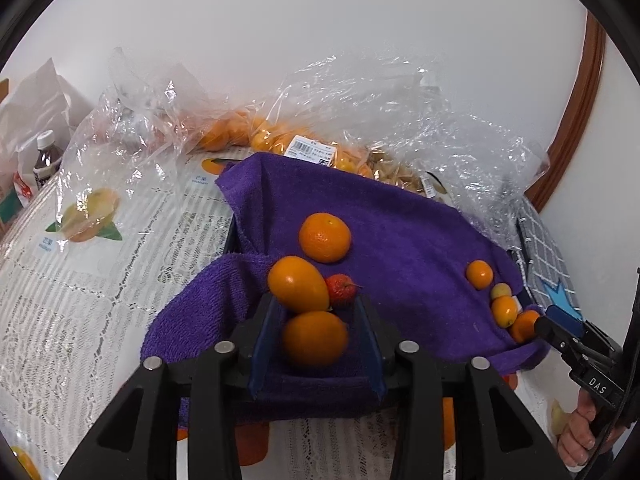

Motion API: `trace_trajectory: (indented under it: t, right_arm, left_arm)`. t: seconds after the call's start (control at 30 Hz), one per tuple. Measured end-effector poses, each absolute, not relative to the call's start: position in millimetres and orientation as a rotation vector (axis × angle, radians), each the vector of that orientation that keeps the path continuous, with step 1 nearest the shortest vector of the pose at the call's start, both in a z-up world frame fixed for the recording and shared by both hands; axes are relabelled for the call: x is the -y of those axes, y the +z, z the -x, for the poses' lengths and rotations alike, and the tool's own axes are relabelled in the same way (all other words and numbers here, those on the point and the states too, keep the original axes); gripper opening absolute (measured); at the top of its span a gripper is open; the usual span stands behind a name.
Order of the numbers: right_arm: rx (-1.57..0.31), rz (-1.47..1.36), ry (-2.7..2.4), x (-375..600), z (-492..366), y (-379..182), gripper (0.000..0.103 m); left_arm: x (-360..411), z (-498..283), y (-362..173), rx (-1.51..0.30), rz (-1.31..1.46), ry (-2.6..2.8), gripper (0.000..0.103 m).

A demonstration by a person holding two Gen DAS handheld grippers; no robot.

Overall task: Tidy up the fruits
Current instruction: 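Release the orange onto the towel with the left tool while the right tool grasps a yellow fruit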

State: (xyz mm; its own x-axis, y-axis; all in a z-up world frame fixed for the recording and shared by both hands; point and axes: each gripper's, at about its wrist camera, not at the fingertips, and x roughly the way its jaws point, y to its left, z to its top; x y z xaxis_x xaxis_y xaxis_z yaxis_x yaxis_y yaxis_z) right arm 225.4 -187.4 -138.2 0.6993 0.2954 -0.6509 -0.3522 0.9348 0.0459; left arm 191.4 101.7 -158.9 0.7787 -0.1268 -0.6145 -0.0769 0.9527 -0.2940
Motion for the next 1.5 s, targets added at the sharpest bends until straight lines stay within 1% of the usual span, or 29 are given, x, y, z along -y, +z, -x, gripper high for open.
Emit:
trace_trajectory:
  t: [0.1, 0.3, 0.43, 0.63, 0.97, 1.03, 1.1, 1.23, 1.27, 1.3, 1.37, 1.5]
  right_arm:
    - [-0.682, 0.084, 0.36, 186, -218, -132, 0.057]
    - [-0.668, 0.055, 0.384, 174, -196, -121, 0.057]
    - [-0.673, 0.084, 0.413, 149, -175, -120, 0.057]
    - [-0.724, 0.124, 0.467, 116, -152, -129, 0.058]
    - [-0.781, 0.092, 0.589, 85, -119, -136, 0.057]
    - [-0.795, 0.118, 0.588, 78, -114, -142, 0.053]
    - [-0.81, 0.14, 0.593, 72, -109, -149, 0.044]
    - [-0.847, 0.145, 0.592, 65, -104, -161, 0.039]
    - [-0.86, 0.15, 0.585, 62, -104, -164, 0.034]
    - [-0.869, 0.161, 0.575, 60, -106, -167, 0.027]
    - [-0.881, 0.189, 0.552, 56, -106, -172, 0.026]
    - [-0.833, 0.181, 0.525, 66, -102, -164, 0.026]
  left_arm:
    - [-103, -188, -158, -0.67, 0.325, -0.028, 0.044]
    - [-109, -178, -156, -0.637, 0.354, -0.021, 0.045]
    - [-106, -172, -153, -0.62, 0.328, -0.015, 0.046]
    - [-112, -159, -148, -0.595, 0.321, -0.002, 0.046]
    - [-132, -127, -149, -0.577, 0.315, 0.034, 0.048]
    - [-135, -124, -152, -0.585, 0.314, 0.043, 0.048]
    - [-137, -120, -153, -0.585, 0.319, 0.043, 0.048]
    - [-136, -116, -154, -0.588, 0.303, 0.044, 0.048]
    - [-135, -115, -154, -0.588, 0.301, 0.039, 0.048]
    - [-135, -115, -154, -0.586, 0.299, 0.032, 0.048]
    - [-132, -114, -154, -0.585, 0.293, 0.025, 0.048]
    - [-131, -114, -155, -0.593, 0.298, 0.007, 0.048]
